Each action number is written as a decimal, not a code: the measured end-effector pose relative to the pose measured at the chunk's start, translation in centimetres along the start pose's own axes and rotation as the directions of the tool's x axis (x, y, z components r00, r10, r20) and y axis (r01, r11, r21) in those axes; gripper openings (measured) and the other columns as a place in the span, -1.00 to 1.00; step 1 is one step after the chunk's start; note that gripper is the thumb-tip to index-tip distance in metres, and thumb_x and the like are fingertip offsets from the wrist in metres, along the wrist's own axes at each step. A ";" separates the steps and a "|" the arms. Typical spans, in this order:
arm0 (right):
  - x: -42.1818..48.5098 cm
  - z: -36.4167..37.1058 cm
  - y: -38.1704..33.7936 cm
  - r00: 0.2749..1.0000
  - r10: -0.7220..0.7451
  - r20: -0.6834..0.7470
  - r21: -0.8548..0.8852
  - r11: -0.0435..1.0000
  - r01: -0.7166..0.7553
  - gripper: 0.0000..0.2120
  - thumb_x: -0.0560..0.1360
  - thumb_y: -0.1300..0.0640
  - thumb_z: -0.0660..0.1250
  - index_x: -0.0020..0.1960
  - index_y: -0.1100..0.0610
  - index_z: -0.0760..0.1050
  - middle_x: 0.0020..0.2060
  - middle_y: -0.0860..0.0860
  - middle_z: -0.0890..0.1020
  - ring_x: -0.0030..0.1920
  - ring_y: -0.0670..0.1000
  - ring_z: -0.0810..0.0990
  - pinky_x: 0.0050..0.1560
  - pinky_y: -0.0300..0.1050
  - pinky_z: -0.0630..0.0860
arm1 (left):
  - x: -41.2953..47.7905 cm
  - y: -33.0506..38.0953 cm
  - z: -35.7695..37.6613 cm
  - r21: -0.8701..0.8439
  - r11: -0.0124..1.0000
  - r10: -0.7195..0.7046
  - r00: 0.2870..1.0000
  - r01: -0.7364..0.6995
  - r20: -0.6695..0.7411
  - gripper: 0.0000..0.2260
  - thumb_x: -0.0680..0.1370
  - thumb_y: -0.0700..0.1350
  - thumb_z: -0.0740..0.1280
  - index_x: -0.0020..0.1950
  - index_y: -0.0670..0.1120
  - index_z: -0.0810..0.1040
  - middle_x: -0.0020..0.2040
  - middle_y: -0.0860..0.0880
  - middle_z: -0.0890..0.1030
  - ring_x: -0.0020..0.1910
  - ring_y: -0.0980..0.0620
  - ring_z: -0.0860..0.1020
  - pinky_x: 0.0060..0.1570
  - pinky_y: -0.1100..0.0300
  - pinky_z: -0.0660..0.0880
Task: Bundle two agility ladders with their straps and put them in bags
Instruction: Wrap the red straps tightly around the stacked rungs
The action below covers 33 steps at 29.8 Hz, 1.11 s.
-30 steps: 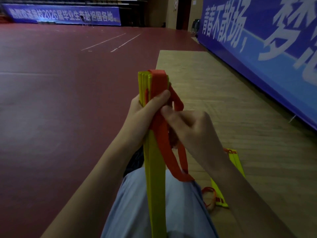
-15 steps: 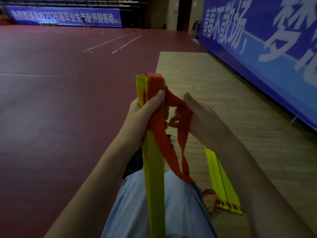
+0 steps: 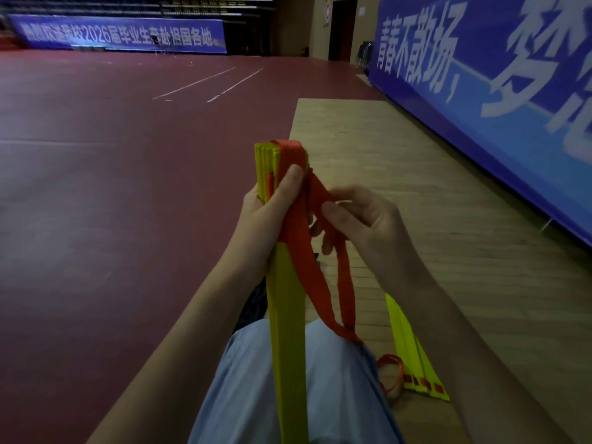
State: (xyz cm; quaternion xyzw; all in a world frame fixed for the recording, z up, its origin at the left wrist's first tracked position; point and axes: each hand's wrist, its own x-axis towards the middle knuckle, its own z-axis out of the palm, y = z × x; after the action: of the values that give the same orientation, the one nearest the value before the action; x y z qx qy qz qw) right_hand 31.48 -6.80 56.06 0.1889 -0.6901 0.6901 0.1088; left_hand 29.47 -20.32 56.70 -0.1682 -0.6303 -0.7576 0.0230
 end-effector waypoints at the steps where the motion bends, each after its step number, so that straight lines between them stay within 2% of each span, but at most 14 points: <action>1: -0.3 0.2 0.2 1.000 0.008 -0.006 -0.001 1.000 -0.008 -0.92 0.49 0.26 0.27 -0.13 0.13 0.52 -0.39 -0.06 0.65 -0.39 -0.13 0.60 -0.33 -0.31 0.51 | 0.0 0.0 0.1 -0.005 1.000 0.001 1.000 -0.001 -0.008 -0.67 0.43 0.19 0.31 -0.10 -0.08 0.49 -0.35 0.03 0.56 -0.37 0.10 0.58 -0.33 0.23 0.56; 3: -0.6 0.4 0.2 1.000 0.020 -0.013 -0.005 1.000 -0.020 -0.93 0.46 0.21 0.30 -0.17 0.11 0.56 -0.36 -0.11 0.66 -0.31 -0.17 0.62 -0.28 -0.35 0.51 | 0.0 0.1 0.2 -0.011 1.000 0.006 1.000 -0.007 -0.011 -0.71 0.38 0.13 0.35 -0.10 -0.07 0.48 -0.33 0.05 0.55 -0.36 0.17 0.58 -0.32 0.28 0.55; 6: -0.6 0.4 -0.2 0.999 0.038 -0.015 -0.021 0.999 -0.039 -0.94 0.43 0.19 0.34 -0.18 0.08 0.59 -0.34 -0.12 0.67 -0.27 -0.18 0.64 -0.25 -0.38 0.50 | -0.1 0.1 0.3 -0.029 1.000 0.001 1.000 -0.001 0.012 -0.76 0.30 0.04 0.31 -0.13 -0.06 0.47 -0.35 0.07 0.53 -0.37 0.19 0.57 -0.33 0.30 0.54; 10: -0.9 0.7 -1.3 0.998 0.050 0.033 -0.008 0.999 -0.050 -0.85 0.33 0.04 0.34 -0.14 0.05 0.60 -0.32 -0.12 0.69 -0.24 -0.17 0.66 -0.24 -0.37 0.53 | 0.1 0.0 0.1 -0.005 1.000 -0.006 0.999 0.006 0.034 -0.75 0.37 0.04 0.40 -0.08 -0.08 0.49 -0.26 0.01 0.56 -0.29 0.13 0.58 -0.24 0.27 0.56; 12: -1.2 1.3 -1.4 0.999 0.017 0.028 -0.039 0.999 -0.015 -0.89 0.34 0.05 0.37 -0.14 0.01 0.59 -0.30 -0.11 0.69 -0.21 -0.14 0.67 -0.22 -0.31 0.56 | 0.2 0.0 0.0 0.008 1.000 -0.021 0.999 0.021 0.041 -0.72 0.39 0.04 0.41 -0.04 -0.11 0.50 -0.19 -0.05 0.57 -0.22 0.07 0.59 -0.18 0.23 0.57; 13: -1.3 1.6 -1.4 1.000 -0.004 0.018 -0.059 0.998 0.005 -0.94 0.37 0.10 0.39 -0.15 0.00 0.59 -0.31 -0.12 0.69 -0.22 -0.13 0.67 -0.22 -0.31 0.57 | 0.1 0.1 0.1 0.011 1.000 -0.022 0.999 0.021 0.040 -0.70 0.38 0.04 0.39 -0.05 -0.13 0.49 -0.19 -0.06 0.56 -0.22 0.06 0.58 -0.17 0.22 0.55; 15: -1.5 2.4 -1.1 0.999 -0.034 -0.017 -0.112 0.993 0.032 -0.89 0.41 0.19 0.40 -0.19 -0.02 0.57 -0.36 -0.14 0.66 -0.26 -0.17 0.66 -0.27 -0.35 0.54 | 0.1 0.2 0.1 0.005 1.000 -0.018 0.999 0.018 0.033 -0.71 0.33 0.05 0.33 -0.10 -0.13 0.47 -0.26 -0.03 0.52 -0.29 0.09 0.55 -0.23 0.26 0.53; 19: -1.6 3.3 -0.8 1.000 -0.020 -0.003 -0.162 0.987 0.020 -0.81 0.50 0.22 0.31 -0.23 -0.03 0.50 -0.45 -0.16 0.59 -0.36 -0.21 0.60 -0.34 -0.39 0.47 | -0.2 0.6 0.0 0.007 1.000 -0.015 1.000 0.015 0.007 -0.71 0.32 0.02 0.34 -0.11 -0.16 0.47 -0.39 0.04 0.50 -0.39 0.13 0.52 -0.33 0.29 0.50; 22: -1.8 3.5 -0.9 1.000 0.001 0.019 -0.159 0.987 0.002 -0.81 0.53 0.20 0.26 -0.22 -0.01 0.49 -0.51 -0.18 0.55 -0.46 -0.19 0.54 -0.44 -0.36 0.43 | -0.4 1.1 -0.4 0.047 0.999 -0.015 1.000 0.015 0.000 -0.85 0.43 -0.08 0.35 -0.19 -0.15 0.48 -0.42 0.07 0.50 -0.40 0.17 0.51 -0.36 0.32 0.48; 24: -2.0 3.7 -1.0 1.000 -0.007 0.016 -0.170 0.985 0.009 -0.80 0.54 0.19 0.25 -0.23 -0.01 0.48 -0.57 -0.15 0.51 -0.54 -0.17 0.48 -0.50 -0.34 0.38 | -0.6 1.7 -0.6 0.084 0.996 0.011 1.000 -0.009 -0.021 -0.92 0.48 -0.15 0.35 -0.12 -0.14 0.51 -0.35 0.04 0.54 -0.37 0.19 0.54 -0.35 0.35 0.48; 27: -2.3 4.4 -1.0 1.000 -0.021 0.015 -0.222 0.975 0.024 -0.78 0.54 0.19 0.25 -0.27 -0.01 0.45 -0.59 -0.13 0.48 -0.56 -0.14 0.45 -0.53 -0.32 0.36 | -0.6 1.9 -0.6 0.143 0.983 0.131 0.984 -0.114 -0.117 -0.80 0.44 -0.18 0.41 0.04 -0.09 0.50 -0.16 -0.04 0.58 -0.20 0.09 0.58 -0.23 0.29 0.55; 29: -2.4 4.8 -0.9 0.999 -0.028 0.030 -0.243 0.969 0.034 -0.75 0.53 0.23 0.25 -0.28 -0.01 0.44 -0.57 -0.11 0.48 -0.55 -0.14 0.47 -0.54 -0.33 0.37 | -0.8 1.9 -0.1 0.160 0.977 0.166 0.970 -0.138 -0.180 -0.82 0.41 -0.16 0.45 -0.07 -0.04 0.49 -0.23 -0.01 0.57 -0.25 0.07 0.59 -0.23 0.22 0.57; 33: -2.5 4.5 -1.1 0.998 0.014 0.061 -0.207 0.978 -0.001 -0.80 0.51 0.21 0.29 -0.28 0.07 0.50 -0.53 -0.07 0.53 -0.51 -0.15 0.51 -0.49 -0.32 0.41 | -0.9 1.9 0.3 0.187 0.967 0.209 0.962 -0.176 -0.175 -0.86 0.43 -0.22 0.43 -0.22 -0.07 0.49 -0.41 0.05 0.56 -0.43 0.15 0.55 -0.38 0.29 0.51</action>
State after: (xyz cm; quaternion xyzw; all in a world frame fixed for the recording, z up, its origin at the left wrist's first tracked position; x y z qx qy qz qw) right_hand 34.68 -10.93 55.93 0.1953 -0.7618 0.6089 0.1035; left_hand 30.86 -20.57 58.34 -0.1518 -0.6677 -0.7082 0.1719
